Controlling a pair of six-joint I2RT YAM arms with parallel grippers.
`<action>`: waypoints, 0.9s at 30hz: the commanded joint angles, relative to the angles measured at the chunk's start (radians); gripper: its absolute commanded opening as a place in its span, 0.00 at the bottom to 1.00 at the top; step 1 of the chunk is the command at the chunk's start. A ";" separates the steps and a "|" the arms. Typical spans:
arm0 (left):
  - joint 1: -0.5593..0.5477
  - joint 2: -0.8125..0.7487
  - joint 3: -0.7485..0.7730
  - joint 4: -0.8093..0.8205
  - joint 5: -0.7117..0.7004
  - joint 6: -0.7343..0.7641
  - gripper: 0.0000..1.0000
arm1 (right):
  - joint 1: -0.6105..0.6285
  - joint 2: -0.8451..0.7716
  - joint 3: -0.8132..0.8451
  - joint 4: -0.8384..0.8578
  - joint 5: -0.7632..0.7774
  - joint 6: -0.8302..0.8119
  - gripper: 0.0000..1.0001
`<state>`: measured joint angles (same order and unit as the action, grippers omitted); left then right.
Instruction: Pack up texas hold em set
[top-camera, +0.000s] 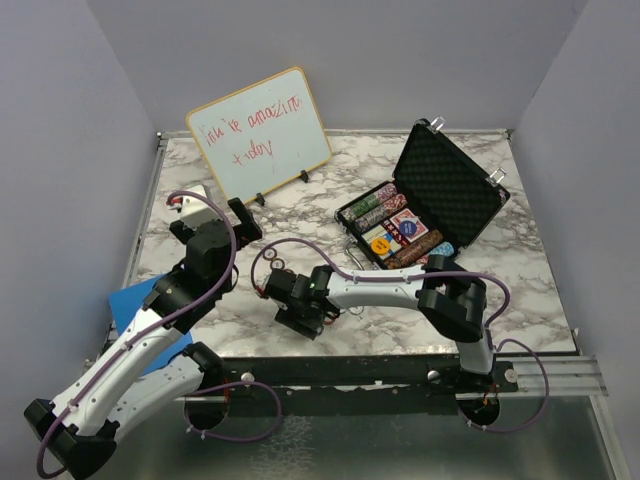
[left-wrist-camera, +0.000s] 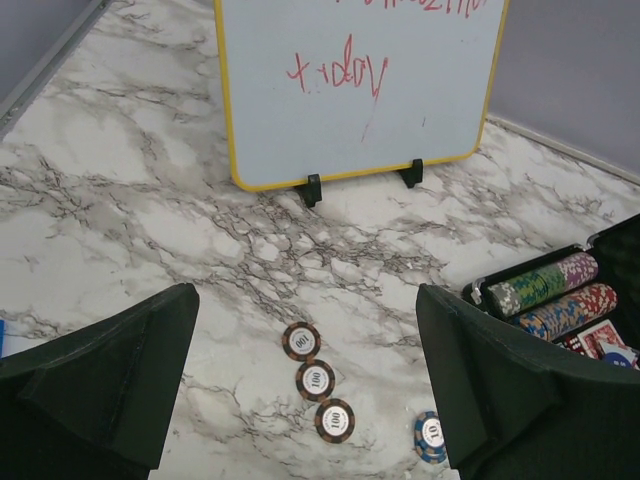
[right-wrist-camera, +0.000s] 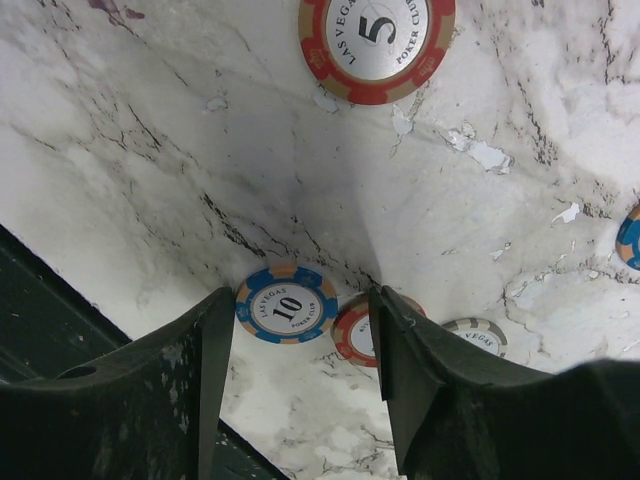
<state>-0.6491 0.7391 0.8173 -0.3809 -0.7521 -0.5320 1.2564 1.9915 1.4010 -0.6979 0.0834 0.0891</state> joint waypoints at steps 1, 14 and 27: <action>0.000 -0.016 -0.014 0.046 -0.046 0.037 0.99 | 0.002 0.039 -0.052 -0.036 -0.076 -0.052 0.57; 0.000 -0.006 -0.017 0.046 -0.052 0.049 0.99 | -0.002 0.009 0.036 -0.125 0.021 -0.045 0.61; 0.000 -0.019 -0.017 0.034 -0.055 0.052 0.99 | -0.002 0.083 0.065 -0.083 -0.026 -0.033 0.60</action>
<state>-0.6491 0.7364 0.8089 -0.3527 -0.7788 -0.4889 1.2552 2.0262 1.4574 -0.7788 0.0780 0.0463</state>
